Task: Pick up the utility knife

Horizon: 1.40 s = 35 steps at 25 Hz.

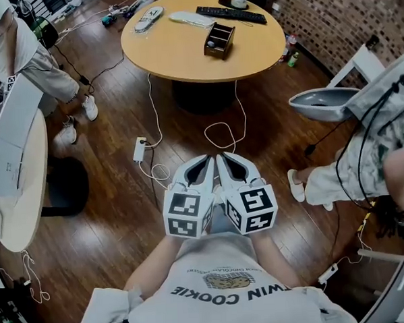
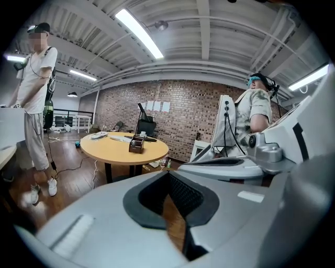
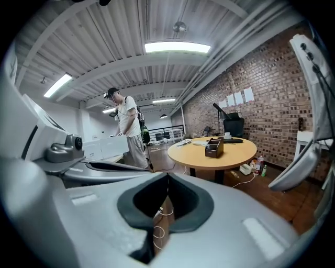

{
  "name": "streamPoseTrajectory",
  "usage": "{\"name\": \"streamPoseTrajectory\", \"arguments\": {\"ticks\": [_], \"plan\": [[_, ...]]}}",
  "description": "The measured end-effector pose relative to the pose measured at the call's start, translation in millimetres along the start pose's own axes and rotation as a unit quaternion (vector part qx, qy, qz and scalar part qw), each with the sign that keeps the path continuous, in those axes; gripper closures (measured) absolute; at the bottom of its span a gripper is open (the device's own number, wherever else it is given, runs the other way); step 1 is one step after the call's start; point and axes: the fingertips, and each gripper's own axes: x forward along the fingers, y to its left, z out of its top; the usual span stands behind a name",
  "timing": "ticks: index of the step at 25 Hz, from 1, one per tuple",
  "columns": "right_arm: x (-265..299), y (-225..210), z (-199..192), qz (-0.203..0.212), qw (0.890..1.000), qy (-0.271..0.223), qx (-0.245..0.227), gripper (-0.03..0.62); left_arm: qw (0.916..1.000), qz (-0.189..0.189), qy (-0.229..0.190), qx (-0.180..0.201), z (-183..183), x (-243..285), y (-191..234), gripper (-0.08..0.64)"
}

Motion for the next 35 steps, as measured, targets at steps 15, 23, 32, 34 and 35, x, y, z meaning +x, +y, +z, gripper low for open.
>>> {"name": "streamPoseTrajectory", "arguments": {"ticks": [15,23,32,34,35], "plan": [[87,-113,51,0.022,1.0,-0.002,0.006,0.591,0.9997,0.022,0.004,0.007,61,134,29,0.552],[112,-145,70,0.029,0.999,-0.012,0.008,0.591,0.9992,0.039,-0.002,0.009,81,170,39,0.552],[130,-167,80,0.039,0.999,-0.021,0.008,0.591,0.999,0.041,0.001,0.02,91,202,41,0.552],[135,-173,80,0.038,0.999,-0.021,0.007,0.591,0.999,0.038,0.001,0.022,93,211,41,0.553],[138,-176,81,0.037,0.999,-0.022,0.008,0.591,0.9991,0.036,0.0,0.023,95,215,42,0.553]]}}
